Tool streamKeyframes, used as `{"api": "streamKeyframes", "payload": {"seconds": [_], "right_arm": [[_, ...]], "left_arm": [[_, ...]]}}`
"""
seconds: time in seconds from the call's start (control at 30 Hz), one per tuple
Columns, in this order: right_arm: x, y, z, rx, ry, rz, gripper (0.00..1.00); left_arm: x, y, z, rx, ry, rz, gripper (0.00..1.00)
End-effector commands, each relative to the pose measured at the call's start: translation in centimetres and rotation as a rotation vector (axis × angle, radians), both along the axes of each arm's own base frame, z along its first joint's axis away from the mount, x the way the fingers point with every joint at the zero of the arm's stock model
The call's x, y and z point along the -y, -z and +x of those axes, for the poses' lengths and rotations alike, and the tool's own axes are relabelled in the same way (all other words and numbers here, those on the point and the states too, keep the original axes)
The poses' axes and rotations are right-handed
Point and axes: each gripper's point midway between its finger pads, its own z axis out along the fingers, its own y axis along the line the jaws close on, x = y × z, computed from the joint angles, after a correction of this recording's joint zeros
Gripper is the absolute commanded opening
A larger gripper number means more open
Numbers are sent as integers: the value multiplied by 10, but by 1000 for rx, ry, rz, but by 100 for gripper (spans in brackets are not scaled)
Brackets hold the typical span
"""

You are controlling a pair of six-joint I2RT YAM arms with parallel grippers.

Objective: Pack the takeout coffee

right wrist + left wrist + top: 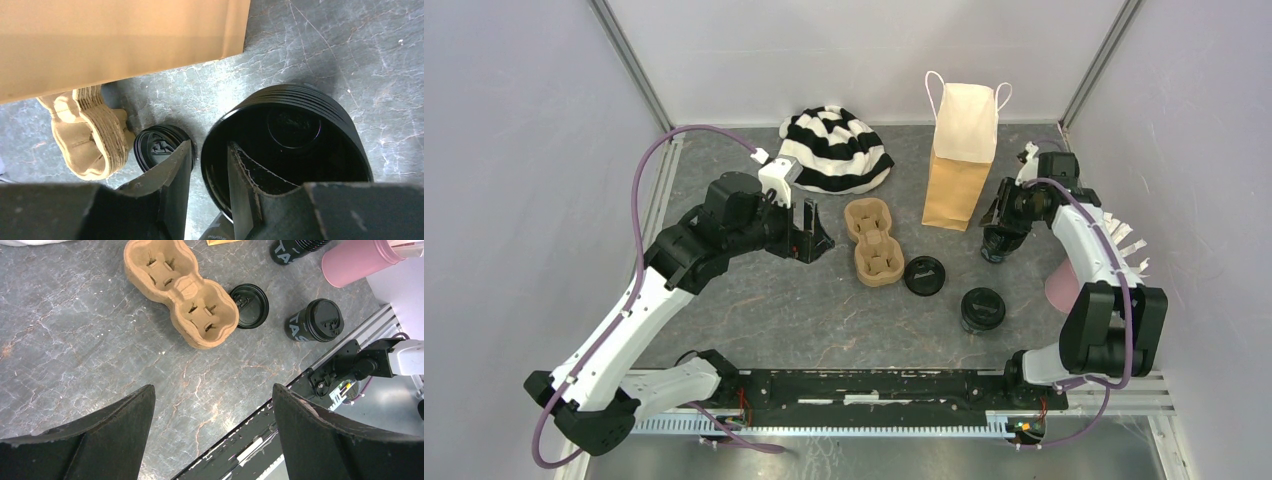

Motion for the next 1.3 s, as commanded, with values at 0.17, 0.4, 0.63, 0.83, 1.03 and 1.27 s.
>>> {"api": "streamKeyframes", "payload": {"seconds": [0.17, 0.4, 0.63, 0.83, 1.03, 1.27], "right_arm": [[-6, -12, 5, 76, 22, 179, 34], [-3, -18, 3, 94, 34, 239, 41], [3, -20, 3, 99, 48, 274, 40], [4, -15, 2, 97, 49, 284, 28], [3, -15, 4, 98, 45, 295, 22], [3, -18, 2, 105, 38, 299, 18]], "left_arm": [[2, -10, 2, 47, 25, -25, 92], [3, -11, 2, 48, 30, -25, 93], [4, -10, 2, 42, 35, -23, 94], [5, -11, 2, 43, 36, -25, 95], [5, -11, 2, 42, 39, -25, 95], [6, -10, 2, 38, 44, -25, 95]]}}
